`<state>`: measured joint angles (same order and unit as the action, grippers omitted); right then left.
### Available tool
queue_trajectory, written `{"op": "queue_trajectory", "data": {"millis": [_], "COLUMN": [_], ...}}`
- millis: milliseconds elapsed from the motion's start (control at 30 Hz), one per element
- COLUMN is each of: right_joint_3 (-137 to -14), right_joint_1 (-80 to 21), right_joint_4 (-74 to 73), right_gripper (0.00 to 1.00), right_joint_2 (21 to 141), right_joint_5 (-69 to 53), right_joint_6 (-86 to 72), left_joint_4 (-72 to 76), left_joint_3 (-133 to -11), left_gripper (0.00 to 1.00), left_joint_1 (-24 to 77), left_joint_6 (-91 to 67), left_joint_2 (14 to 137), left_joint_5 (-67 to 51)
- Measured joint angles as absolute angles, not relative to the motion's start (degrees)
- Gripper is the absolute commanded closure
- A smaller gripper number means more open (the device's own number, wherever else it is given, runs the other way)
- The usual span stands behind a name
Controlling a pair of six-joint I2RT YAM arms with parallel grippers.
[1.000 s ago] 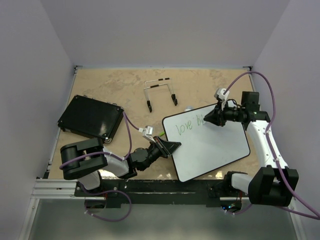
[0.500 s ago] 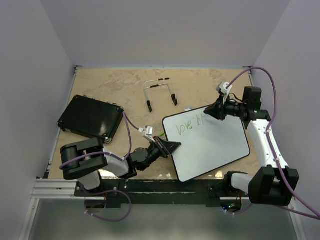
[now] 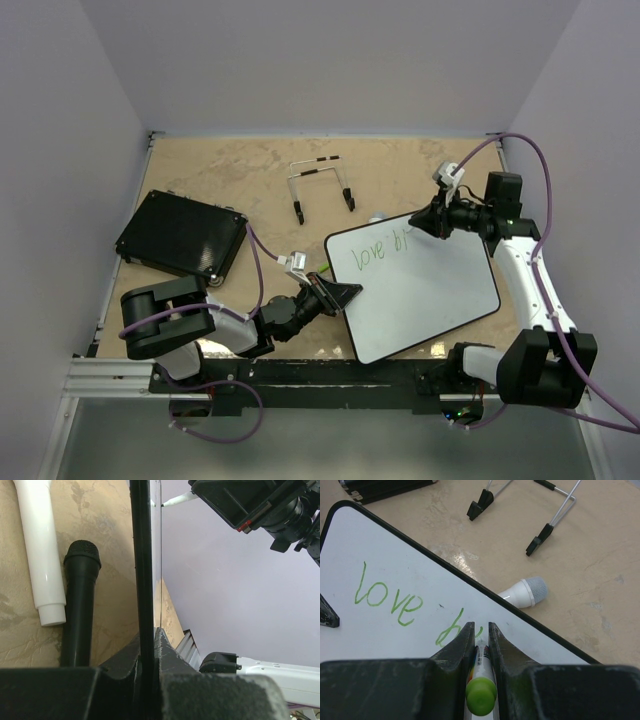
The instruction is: Write a sentence on the whiteboard
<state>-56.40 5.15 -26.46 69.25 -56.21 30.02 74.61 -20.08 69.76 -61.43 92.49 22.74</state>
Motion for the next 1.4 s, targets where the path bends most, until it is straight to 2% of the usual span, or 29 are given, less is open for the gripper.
{"op": "queue_trajectory", "data": {"millis": [867, 1400], "right_joint_3": [-56.4, -56.4], "right_joint_1": [5.2, 5.1], "right_joint_4": [-36.3, -28.2], "right_gripper": [1.00, 1.00], "right_joint_2": [70.4, 70.5], "right_joint_5": [-56.8, -56.2], "right_joint_6": [39.7, 31.7], "left_joint_4": [74.4, 74.6], "left_joint_3": [-20.0, -20.0], "left_gripper": [1.00, 1.00], "left_joint_1": [69.7, 69.6], "left_joint_6": [-62.5, -62.2], "left_joint_2": [92.7, 92.7], "left_joint_5": [23.0, 22.7]}}
